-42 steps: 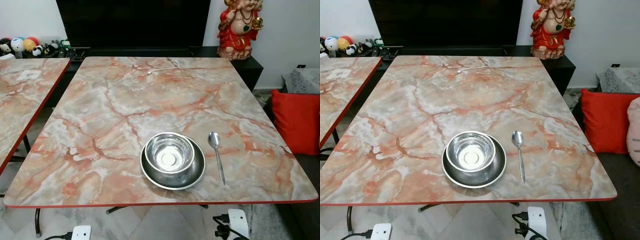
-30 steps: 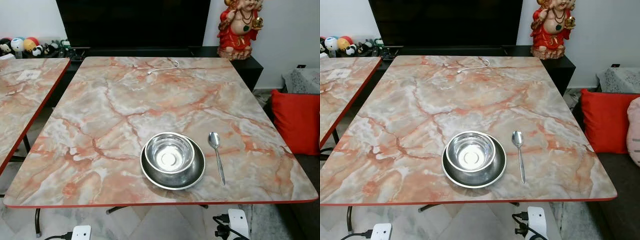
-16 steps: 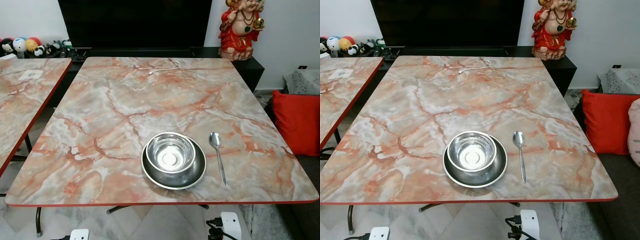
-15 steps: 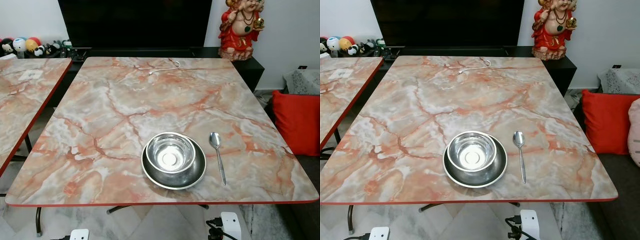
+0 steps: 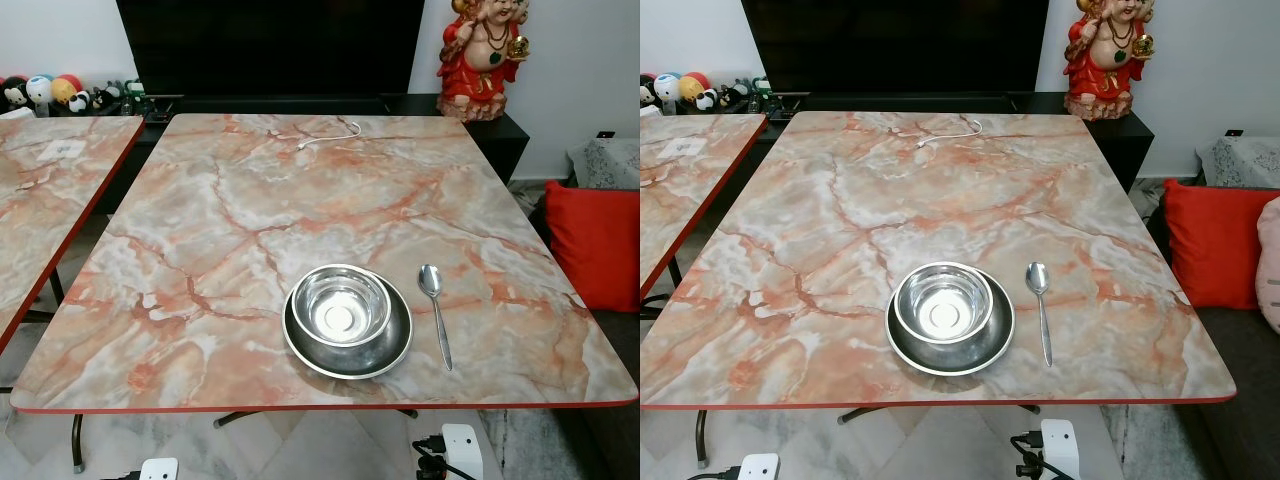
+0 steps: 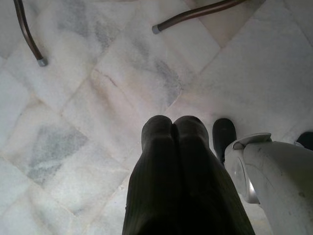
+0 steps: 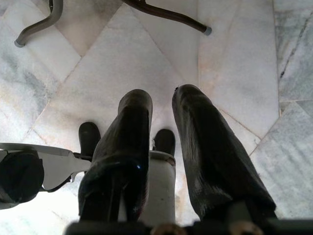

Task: Setting the table

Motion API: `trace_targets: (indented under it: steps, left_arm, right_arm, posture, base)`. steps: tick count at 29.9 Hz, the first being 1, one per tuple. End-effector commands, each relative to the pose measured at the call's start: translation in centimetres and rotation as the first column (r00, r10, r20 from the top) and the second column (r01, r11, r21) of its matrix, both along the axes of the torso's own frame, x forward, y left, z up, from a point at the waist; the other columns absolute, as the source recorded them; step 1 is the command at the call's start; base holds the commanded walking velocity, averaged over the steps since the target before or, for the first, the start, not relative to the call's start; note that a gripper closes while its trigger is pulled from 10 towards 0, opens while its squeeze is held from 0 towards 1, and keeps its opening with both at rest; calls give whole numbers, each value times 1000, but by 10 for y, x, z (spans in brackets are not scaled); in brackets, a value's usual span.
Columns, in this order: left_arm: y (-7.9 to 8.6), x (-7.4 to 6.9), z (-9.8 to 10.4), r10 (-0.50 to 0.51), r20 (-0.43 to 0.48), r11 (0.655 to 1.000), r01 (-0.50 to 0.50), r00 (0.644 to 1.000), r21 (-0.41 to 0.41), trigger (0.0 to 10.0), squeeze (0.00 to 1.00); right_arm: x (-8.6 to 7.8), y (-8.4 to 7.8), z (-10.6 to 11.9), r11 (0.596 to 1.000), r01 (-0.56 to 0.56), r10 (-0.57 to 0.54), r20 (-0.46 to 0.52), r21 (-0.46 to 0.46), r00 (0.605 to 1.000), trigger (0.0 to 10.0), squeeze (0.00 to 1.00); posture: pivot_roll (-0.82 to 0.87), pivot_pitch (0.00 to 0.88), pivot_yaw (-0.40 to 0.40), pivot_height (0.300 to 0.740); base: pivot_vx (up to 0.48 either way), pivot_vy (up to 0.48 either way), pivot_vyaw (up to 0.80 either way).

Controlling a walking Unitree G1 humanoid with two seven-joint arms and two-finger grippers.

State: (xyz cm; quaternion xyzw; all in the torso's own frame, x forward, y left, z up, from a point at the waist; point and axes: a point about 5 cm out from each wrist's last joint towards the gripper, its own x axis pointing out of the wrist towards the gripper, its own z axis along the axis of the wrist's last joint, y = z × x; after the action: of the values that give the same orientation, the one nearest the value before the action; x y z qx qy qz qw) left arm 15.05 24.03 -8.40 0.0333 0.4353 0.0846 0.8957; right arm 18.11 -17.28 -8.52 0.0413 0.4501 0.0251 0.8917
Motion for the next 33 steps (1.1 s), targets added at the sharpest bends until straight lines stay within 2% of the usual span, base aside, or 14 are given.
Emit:
trace_targets:
  steps: [1,30,33]
  left_arm:
    - [1,-5,-2,6,-9,1000,-6,1000,-5,10000,0]
    - [2,-6,-2,26,-21,1000,-27,999,-12,10000,0]
    - [2,-6,-3,26,-26,1000,-26,999,-12,10000,0]
  right_arm:
    - [-1,-1,0,1000,-2,2,-1,-1,1000,10000,0]
    - [0,0,1,999,-32,32,7,-5,999,10000,0]
    - [0,0,1,1000,-28,28,9,-2,1000,10000,0]
  posture:
    - [-19,0,7,740]
    - [-17,0,7,740]
    - [-17,0,7,740]
  base:
    - [0,0,0]
    - [0,0,0]
    - [0,321,800]
